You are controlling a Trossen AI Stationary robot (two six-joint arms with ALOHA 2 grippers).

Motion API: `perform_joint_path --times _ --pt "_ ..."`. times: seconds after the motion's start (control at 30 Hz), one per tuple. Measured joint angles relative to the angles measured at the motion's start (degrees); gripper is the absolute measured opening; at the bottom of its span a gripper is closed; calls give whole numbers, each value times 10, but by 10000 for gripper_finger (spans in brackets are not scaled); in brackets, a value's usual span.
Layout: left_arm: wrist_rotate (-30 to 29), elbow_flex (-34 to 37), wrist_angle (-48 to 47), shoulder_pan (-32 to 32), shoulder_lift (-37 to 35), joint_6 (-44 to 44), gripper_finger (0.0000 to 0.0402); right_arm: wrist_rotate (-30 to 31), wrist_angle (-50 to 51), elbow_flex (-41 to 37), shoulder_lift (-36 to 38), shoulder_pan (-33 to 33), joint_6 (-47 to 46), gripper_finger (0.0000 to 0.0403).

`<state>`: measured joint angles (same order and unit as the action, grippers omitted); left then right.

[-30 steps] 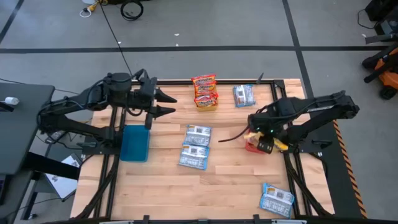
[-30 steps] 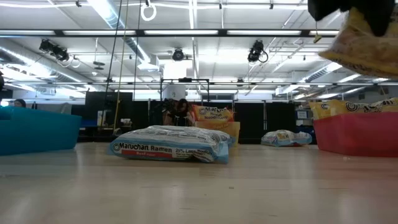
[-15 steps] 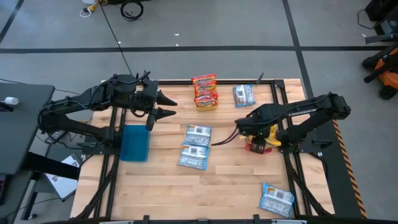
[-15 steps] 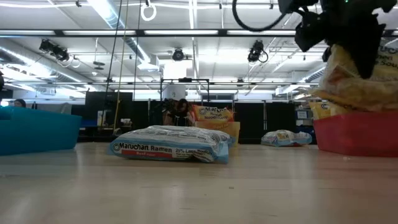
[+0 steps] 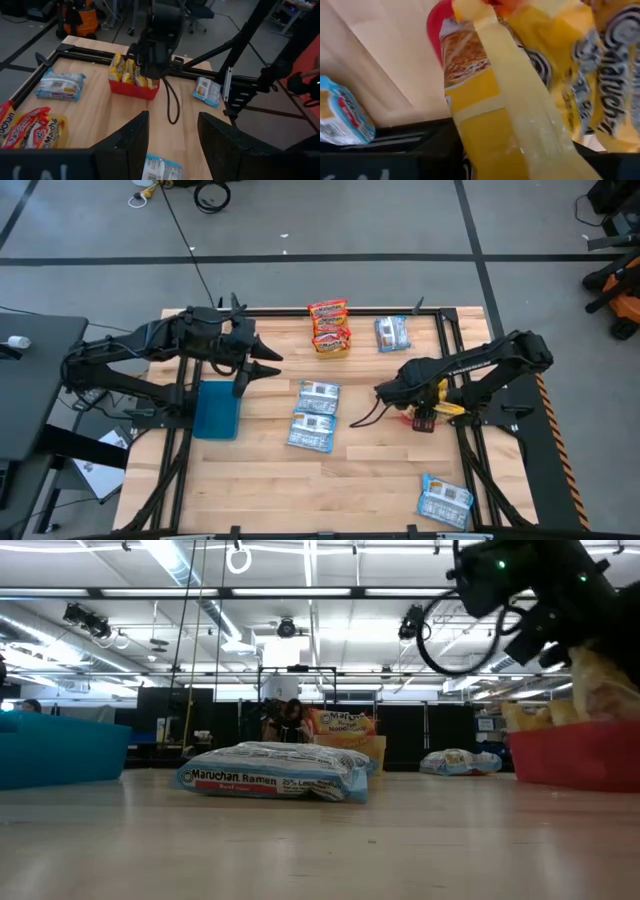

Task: Sort Maruchan noodles
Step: Put the yellow noodle pack into the red bin

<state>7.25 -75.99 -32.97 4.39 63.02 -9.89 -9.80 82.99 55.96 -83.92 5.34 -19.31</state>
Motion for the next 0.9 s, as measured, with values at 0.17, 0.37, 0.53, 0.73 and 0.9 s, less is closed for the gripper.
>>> perform_joint_path --times 0.17,0.37,0.53,0.73,0.9 --pt "-2 0 13 -2 0 -1 172 -8 -53 -42 -2 0 1 159" --pt "-1 0 31 -2 0 -15 172 -10 -146 -91 -2 0 0 159" --pt "-2 0 39 -2 0 -26 172 9 -197 -129 -2 0 -19 160" --pt "-14 -1 43 -2 8 -25 172 25 -198 -118 3 1 -2 194" --pt "-60 -2 2 -11 28 -34 172 31 -132 -76 28 9 13 243"
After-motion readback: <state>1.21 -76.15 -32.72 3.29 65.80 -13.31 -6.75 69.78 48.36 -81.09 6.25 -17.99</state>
